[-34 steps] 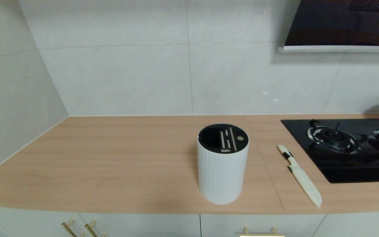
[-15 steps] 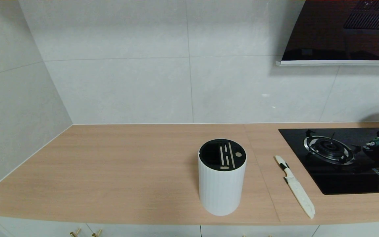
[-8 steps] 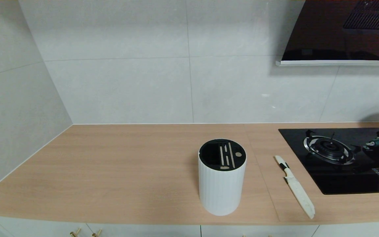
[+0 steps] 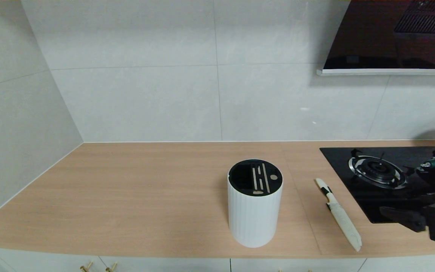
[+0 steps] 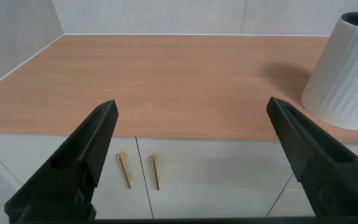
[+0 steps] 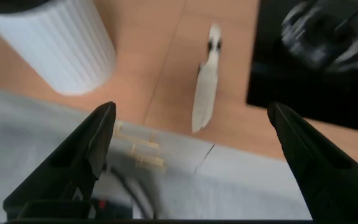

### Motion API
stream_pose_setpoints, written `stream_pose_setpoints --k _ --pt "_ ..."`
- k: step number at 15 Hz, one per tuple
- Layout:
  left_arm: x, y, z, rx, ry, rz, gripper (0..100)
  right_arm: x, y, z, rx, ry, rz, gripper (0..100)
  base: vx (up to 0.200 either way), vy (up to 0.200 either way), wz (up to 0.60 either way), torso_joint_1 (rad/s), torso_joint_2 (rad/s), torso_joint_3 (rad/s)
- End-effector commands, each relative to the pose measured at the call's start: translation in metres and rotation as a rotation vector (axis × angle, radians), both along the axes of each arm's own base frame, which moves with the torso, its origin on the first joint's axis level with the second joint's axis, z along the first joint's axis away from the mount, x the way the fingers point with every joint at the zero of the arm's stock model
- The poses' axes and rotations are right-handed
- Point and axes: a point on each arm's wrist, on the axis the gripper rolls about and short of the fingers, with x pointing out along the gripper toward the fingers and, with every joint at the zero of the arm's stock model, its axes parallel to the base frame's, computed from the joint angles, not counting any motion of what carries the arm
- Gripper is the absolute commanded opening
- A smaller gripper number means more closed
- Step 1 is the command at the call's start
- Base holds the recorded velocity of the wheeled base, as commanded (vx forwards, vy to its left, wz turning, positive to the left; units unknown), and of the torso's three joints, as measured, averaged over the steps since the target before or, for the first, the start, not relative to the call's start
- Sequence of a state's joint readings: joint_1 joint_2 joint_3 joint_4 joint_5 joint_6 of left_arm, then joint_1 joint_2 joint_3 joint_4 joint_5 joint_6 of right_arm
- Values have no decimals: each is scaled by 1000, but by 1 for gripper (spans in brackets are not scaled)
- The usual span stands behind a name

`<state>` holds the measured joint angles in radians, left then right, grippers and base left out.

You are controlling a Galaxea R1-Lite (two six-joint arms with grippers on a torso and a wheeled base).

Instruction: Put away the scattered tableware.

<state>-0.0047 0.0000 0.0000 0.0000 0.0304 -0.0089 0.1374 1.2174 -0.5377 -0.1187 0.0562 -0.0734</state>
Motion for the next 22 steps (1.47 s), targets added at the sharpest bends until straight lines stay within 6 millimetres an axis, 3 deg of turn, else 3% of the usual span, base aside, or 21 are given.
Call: stream_pose_setpoints --k 1,4,16,22 --pt "0 0 0 0 0 0 100 95 11 -64 -27 179 -10 100 0 0 0 0 0 0" --pt "0 0 0 0 0 0 100 121 11 -100 -31 204 -27 100 0 0 0 0 0 0" --pt "0 0 0 0 0 0 100 181 6 -188 -34 191 -162 100 0 0 0 0 0 0" --pt "0 0 0 0 0 0 100 190 3 -200 -25 203 -193 100 0 0 0 0 0 0"
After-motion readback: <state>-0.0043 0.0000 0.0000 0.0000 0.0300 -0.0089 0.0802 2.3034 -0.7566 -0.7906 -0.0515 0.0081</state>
